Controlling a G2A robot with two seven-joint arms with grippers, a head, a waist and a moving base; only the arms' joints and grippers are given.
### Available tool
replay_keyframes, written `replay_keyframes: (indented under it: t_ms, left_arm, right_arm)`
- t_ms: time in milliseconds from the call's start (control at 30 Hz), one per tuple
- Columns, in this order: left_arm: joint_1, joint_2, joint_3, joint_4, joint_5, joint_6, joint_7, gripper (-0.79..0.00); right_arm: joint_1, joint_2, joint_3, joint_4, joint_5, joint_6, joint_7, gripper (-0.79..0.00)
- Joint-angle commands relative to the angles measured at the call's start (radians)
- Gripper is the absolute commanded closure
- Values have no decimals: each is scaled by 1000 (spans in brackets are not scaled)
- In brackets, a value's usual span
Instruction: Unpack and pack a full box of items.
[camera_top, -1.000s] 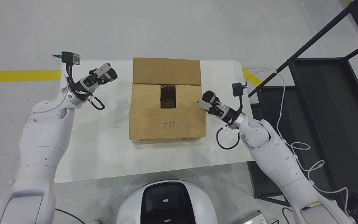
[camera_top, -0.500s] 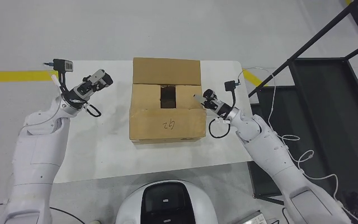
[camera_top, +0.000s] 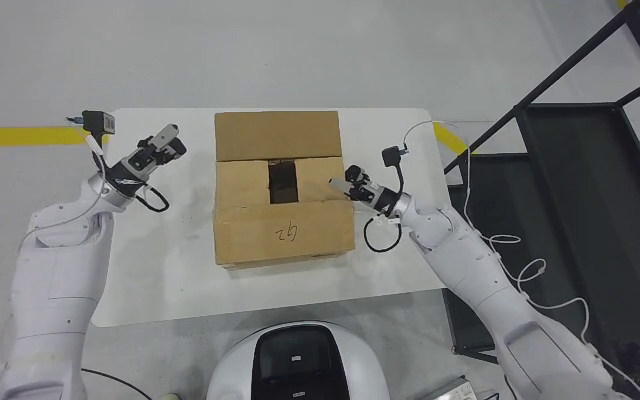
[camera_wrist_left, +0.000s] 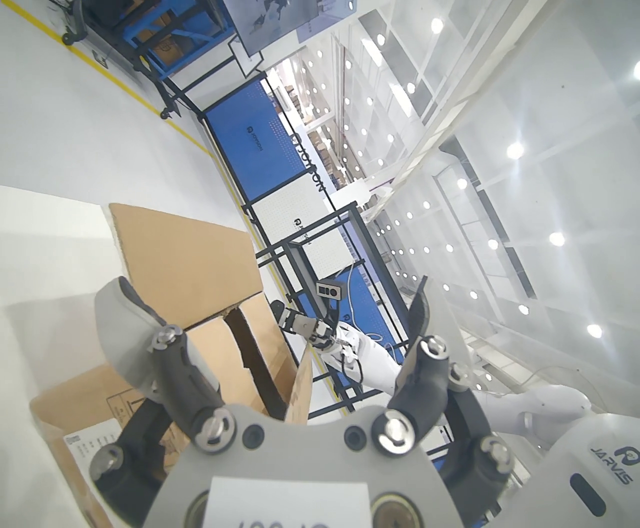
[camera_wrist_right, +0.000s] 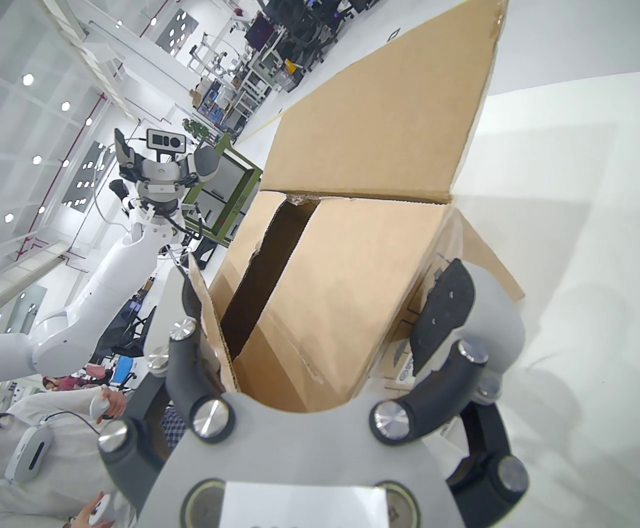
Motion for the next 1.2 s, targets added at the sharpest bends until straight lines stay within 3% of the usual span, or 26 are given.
replay_keyframes:
  t_ms: [0,267,467,633,833,1167]
  left_arm:
    - [-2,5,-23,18,20,0,29,-785]
    - [-46,27,-74,123,121,23,49,-785]
    - [-143,26,-34,285,227,-30,64,-785]
    - [-237,-6,62,416,211,-109,65,-785]
    - [-336,-55,162,563,215,-161,141,-785]
    - [-453,-142,295,723,268,-146,252,-785]
  right_arm:
    - [-4,-2,-4,-9,5,-9,10,-785]
    - [-41,13,71,-88,-34,-48,-34,-785]
    - [-140,49,201,-255,-64,-71,-37,-785]
    - [-267,79,308,-409,1,-94,11,-785]
    - [-384,104,402,-521,70,-106,86,-785]
    - [-498,124,498,-596,132,-141,129,-785]
